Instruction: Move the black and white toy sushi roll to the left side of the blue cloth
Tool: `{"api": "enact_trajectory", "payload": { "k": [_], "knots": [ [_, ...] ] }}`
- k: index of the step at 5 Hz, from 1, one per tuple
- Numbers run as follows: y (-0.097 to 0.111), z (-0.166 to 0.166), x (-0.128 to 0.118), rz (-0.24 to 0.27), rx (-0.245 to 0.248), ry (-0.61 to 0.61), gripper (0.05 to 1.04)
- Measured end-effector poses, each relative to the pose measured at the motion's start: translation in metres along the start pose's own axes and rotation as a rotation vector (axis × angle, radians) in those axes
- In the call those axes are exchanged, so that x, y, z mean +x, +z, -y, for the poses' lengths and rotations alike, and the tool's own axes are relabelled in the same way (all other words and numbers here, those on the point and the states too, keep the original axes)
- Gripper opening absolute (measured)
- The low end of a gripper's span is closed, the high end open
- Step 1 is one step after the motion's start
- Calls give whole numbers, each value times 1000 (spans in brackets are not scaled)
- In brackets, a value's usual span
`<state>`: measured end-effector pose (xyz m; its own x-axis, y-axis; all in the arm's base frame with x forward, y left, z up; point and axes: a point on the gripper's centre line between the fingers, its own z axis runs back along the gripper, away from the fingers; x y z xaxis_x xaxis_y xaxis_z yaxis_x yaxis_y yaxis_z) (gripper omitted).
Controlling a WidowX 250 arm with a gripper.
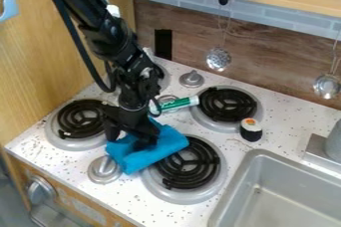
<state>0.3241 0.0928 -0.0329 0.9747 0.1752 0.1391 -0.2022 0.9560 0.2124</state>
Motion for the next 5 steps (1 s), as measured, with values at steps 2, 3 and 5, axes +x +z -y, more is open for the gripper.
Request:
{"api": "enact_trajectory", "payload": {
  "k": [2, 3, 5],
  "knots": [
    [16, 3, -8, 61, -106, -8, 984],
    [51, 7, -4, 171, -174, -7, 986],
    [120, 4, -2, 366, -234, 17, 986]
  ]
}}
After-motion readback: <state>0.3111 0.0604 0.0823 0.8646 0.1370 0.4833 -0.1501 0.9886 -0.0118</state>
